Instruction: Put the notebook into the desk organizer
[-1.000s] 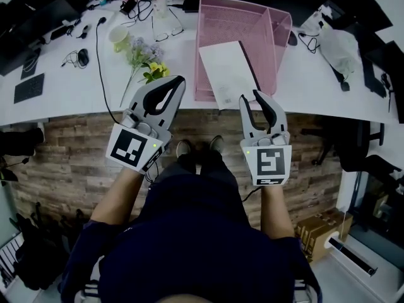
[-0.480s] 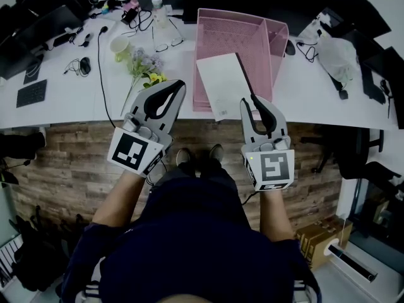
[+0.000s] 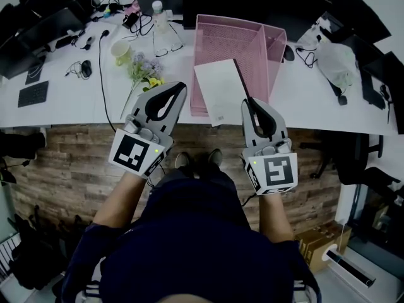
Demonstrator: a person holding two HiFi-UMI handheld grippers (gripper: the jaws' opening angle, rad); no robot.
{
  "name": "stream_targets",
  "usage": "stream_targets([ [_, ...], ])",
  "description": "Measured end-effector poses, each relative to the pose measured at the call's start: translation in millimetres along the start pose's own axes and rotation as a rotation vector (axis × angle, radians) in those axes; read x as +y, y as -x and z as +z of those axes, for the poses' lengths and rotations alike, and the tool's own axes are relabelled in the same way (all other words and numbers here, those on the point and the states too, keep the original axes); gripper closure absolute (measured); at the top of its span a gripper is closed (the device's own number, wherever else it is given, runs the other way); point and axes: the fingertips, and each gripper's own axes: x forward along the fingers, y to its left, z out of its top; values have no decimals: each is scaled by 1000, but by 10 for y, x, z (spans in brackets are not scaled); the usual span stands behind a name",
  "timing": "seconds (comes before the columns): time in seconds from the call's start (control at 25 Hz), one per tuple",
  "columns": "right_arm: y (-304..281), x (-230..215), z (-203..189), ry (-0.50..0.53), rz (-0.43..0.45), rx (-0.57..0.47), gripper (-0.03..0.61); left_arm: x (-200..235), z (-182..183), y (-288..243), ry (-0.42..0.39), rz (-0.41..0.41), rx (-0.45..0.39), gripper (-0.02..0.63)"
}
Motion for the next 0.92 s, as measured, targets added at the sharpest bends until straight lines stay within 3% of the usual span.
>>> stream_targets([
  [0.92,-24,-114,-2,-13,45,-15,574,-48,-34,-128,6,26,11,580],
])
